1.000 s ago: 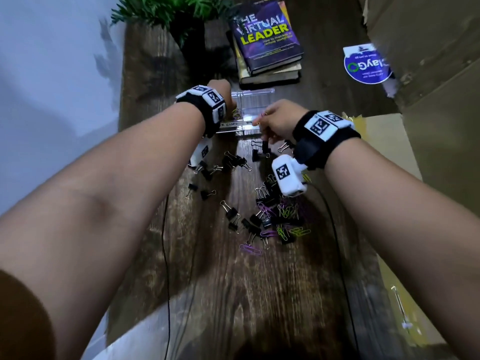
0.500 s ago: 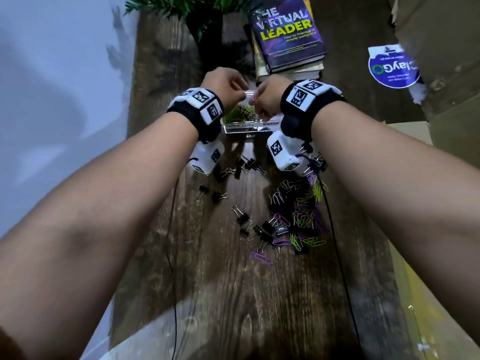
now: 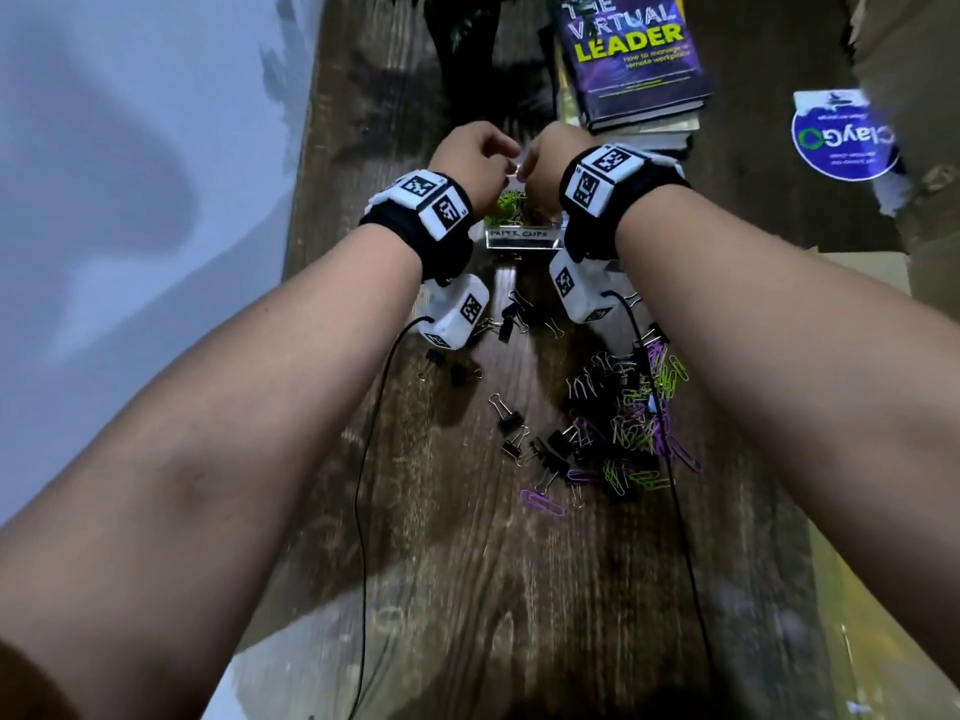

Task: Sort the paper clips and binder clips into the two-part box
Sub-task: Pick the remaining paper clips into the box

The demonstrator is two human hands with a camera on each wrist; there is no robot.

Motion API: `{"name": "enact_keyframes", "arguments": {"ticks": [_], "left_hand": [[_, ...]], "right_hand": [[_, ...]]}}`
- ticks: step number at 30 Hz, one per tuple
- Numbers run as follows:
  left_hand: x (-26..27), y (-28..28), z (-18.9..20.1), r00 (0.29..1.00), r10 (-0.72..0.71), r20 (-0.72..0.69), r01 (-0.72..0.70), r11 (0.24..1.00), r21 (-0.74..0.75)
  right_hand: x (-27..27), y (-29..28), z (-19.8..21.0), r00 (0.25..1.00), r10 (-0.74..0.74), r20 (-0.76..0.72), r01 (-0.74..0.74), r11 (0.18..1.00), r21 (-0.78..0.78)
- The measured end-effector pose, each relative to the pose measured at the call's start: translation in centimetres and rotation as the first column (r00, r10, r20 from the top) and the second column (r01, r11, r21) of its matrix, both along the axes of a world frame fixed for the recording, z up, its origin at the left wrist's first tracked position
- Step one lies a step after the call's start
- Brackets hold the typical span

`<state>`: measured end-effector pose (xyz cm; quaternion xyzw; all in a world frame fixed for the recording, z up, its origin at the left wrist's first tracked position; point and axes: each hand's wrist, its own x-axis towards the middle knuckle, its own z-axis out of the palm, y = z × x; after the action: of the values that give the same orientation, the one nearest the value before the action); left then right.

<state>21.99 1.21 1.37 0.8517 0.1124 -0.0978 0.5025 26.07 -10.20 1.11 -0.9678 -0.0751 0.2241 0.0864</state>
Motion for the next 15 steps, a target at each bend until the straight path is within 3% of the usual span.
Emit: {"name": "enact_keyframes", "arguments": {"ticks": [6, 9, 12, 15], "left_hand": [[-5.0, 1.4, 1.3, 0.968, 0.248, -0.040, -0.250, 0.937, -0.244], [-9.3, 1.5, 0.6, 0.961, 0.258, -0.099, -0.274, 0.930, -0.244], [-14.1, 0.8, -0.5, 0.977, 0.176, -0.122, -0.195, 0.967, -0.164], [-18.9, -0.4, -0.9, 0.985, -0.049, -0.163, 0.054, 0.998, 0.029]], "right_hand": [[-1.9, 0.8, 2.1, 0.993, 0.100, 0.059, -0.107, 0.985, 0.137], [-2.6, 0.9, 2.0, 0.989, 0.136, 0.053, -0.143, 0.977, 0.161], [-3.7, -0.2, 2.4, 0.991, 0.116, 0.071, -0.130, 0.963, 0.234], [-5.1, -2.3, 2.7, 0.994, -0.016, 0.108, -0.023, 0.935, 0.354]]}}
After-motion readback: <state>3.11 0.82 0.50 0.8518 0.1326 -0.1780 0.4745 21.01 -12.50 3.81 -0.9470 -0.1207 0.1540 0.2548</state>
